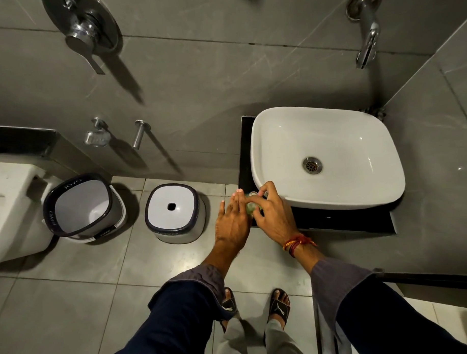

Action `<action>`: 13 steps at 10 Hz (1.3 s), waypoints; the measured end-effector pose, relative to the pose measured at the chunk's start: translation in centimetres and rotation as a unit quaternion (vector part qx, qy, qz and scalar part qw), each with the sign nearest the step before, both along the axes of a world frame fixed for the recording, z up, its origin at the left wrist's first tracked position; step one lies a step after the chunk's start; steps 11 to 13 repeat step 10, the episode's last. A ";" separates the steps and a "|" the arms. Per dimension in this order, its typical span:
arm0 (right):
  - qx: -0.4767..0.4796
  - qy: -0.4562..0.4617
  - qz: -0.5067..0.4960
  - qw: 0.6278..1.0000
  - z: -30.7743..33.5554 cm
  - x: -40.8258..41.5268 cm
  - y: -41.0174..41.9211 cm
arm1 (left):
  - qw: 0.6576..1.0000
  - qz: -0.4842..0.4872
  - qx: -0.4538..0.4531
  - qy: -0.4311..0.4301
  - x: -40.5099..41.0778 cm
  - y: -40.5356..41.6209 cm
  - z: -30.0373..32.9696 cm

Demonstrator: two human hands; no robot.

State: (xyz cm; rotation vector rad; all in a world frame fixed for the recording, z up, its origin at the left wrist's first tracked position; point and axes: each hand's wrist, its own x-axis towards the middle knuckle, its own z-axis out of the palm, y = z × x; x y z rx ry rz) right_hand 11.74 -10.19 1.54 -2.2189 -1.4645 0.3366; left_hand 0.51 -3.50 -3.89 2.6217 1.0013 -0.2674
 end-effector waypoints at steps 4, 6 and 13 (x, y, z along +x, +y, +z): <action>-0.001 0.308 -0.184 0.933 -3.3 -1.6 -1.0 | 0.999 0.028 0.021 -0.019 0.4 1.0 0.5; -0.025 0.314 -0.186 0.931 -3.7 -1.2 0.5 | 0.999 0.036 0.001 -0.025 0.5 1.8 0.9; 0.007 0.209 -0.177 0.962 -2.6 -0.8 0.0 | 1.000 -0.006 0.016 -0.008 0.7 4.8 1.0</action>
